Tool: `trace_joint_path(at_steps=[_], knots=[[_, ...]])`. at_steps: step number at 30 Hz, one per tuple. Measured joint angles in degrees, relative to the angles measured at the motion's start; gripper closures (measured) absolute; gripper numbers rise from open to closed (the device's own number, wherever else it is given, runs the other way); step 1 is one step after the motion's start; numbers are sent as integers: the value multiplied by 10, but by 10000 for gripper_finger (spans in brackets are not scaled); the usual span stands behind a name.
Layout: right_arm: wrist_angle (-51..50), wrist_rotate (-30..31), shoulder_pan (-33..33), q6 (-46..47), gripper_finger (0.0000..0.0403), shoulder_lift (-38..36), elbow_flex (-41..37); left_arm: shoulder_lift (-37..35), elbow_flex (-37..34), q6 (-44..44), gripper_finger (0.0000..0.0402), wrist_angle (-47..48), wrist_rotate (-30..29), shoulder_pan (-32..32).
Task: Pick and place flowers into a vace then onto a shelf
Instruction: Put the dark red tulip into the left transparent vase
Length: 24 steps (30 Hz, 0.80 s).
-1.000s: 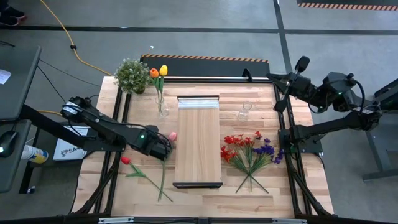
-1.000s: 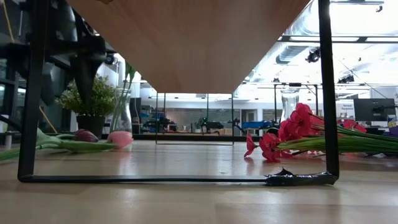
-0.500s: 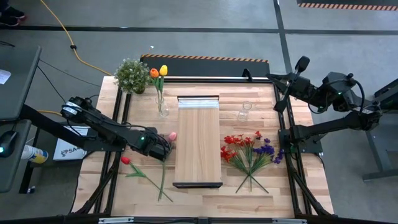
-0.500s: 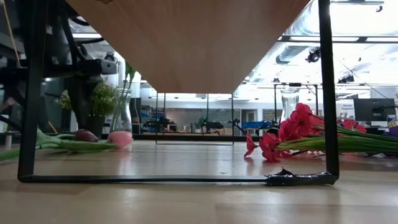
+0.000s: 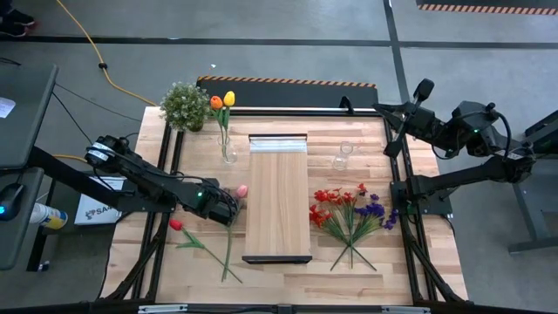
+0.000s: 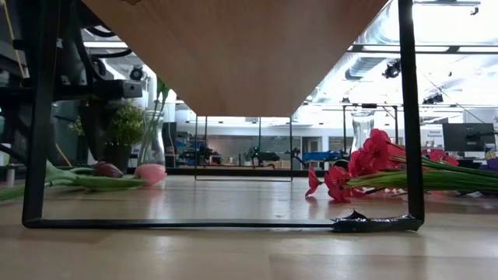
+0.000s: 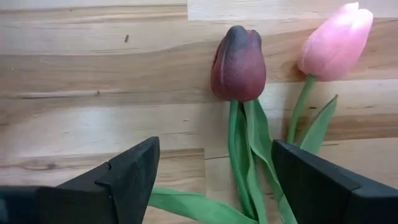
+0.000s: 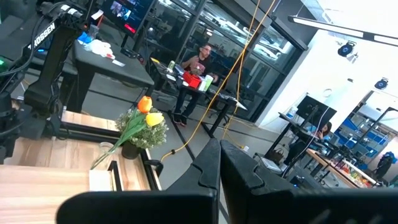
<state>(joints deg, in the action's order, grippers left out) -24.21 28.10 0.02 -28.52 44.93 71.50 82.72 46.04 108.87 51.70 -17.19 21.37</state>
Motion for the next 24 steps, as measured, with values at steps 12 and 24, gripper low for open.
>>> trace_joint_path(at_steps=[12, 24], knots=[[0, 0, 0, 1, 402, 0, 0, 0, 0, 10, 131, 3, -14, 0], [0, 0, 0, 3, 402, 0, 0, 34, 0, 10, 160, -14, -25, 0]])
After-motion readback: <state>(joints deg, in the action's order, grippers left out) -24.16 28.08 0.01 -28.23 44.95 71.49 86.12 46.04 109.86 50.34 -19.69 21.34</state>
